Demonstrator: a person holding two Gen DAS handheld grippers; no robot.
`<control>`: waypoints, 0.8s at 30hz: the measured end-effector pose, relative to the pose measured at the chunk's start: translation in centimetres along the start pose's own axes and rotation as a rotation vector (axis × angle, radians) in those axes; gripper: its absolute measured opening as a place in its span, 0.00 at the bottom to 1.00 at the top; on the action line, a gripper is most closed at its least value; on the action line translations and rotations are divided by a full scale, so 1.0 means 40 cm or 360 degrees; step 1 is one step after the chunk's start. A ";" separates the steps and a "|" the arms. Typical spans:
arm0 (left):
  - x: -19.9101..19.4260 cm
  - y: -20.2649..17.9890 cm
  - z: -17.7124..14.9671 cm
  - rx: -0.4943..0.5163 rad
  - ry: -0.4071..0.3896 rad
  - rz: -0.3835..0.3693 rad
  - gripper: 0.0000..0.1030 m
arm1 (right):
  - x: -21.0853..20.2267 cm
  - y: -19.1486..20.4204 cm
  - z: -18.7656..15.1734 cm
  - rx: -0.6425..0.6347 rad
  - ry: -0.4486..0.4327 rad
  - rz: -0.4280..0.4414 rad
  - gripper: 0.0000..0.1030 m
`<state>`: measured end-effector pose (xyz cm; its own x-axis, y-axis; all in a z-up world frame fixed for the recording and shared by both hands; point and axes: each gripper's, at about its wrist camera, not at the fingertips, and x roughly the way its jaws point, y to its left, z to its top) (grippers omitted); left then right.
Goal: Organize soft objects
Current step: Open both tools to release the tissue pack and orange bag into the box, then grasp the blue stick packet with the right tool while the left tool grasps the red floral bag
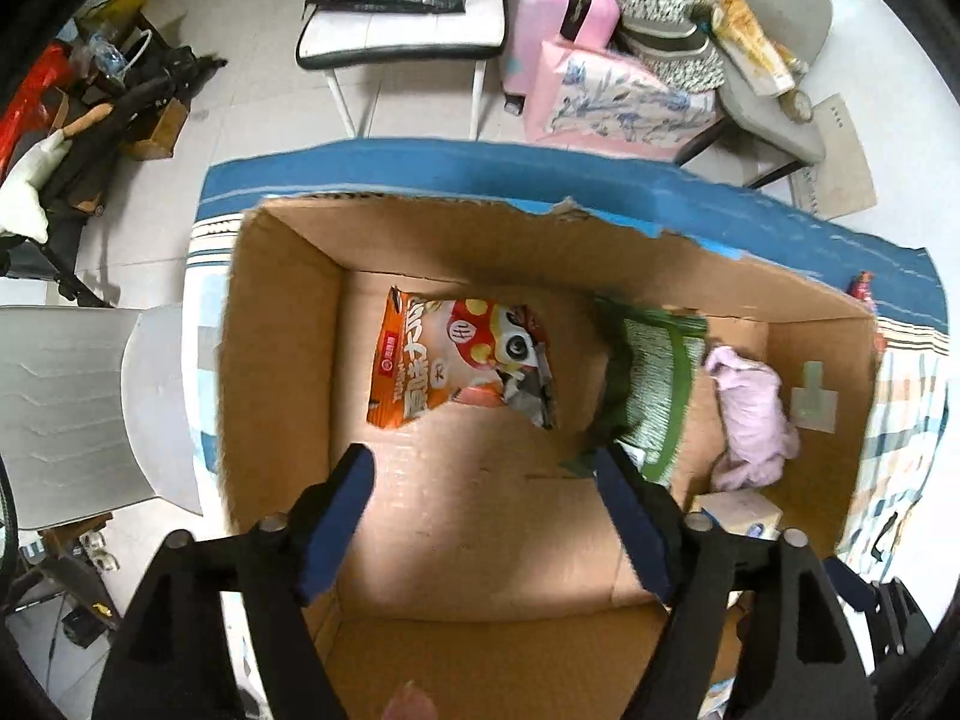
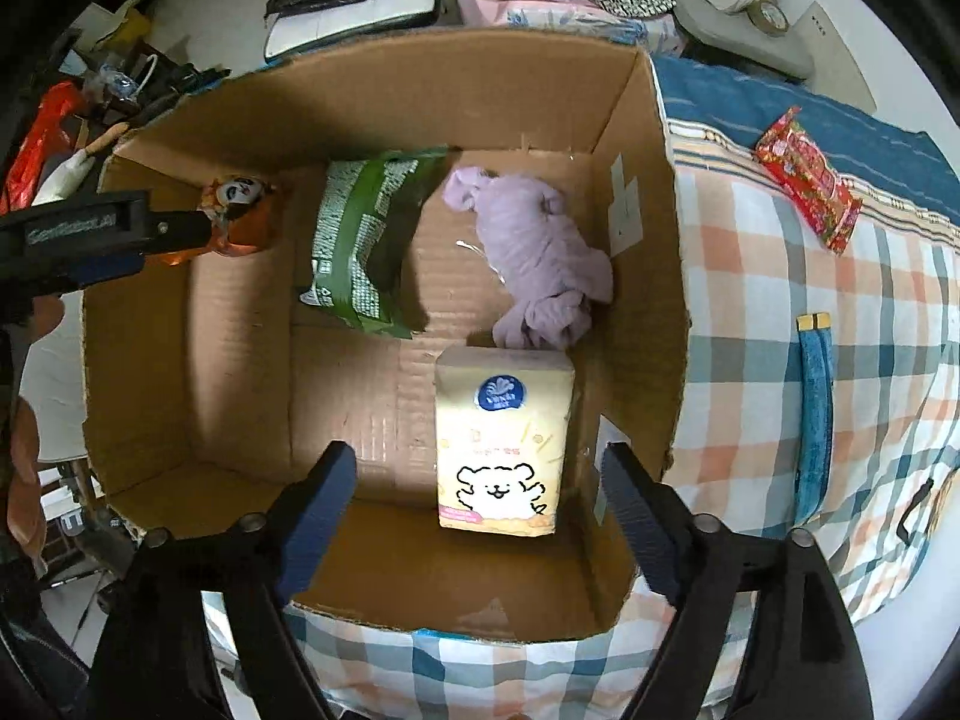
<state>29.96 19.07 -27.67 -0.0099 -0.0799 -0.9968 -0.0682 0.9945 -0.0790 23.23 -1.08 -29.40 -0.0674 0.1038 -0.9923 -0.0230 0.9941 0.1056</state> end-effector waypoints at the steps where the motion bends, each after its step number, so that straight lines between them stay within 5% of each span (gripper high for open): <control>1: -0.017 0.001 -0.016 -0.0002 -0.0023 -0.0011 0.82 | -0.006 0.001 -0.003 -0.0009 -0.0009 0.0002 0.90; 4: -0.057 0.007 -0.062 -0.0021 -0.0098 -0.0017 0.90 | -0.027 0.007 -0.014 -0.0021 -0.0053 -0.0013 1.00; 8: -0.093 -0.001 -0.135 0.0018 -0.0172 -0.0003 0.97 | -0.048 0.012 -0.040 -0.0036 -0.0110 -0.0012 1.00; 24: -0.229 -0.021 -0.374 0.0001 -0.0450 0.0094 0.98 | -0.198 0.035 -0.195 -0.0131 -0.0356 0.0008 1.00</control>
<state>15.20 17.97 -18.25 0.2648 0.0001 -0.9643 -0.0750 0.9970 -0.0205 15.94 -0.74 -20.89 0.1548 0.1220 -0.9804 -0.1048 0.9888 0.1065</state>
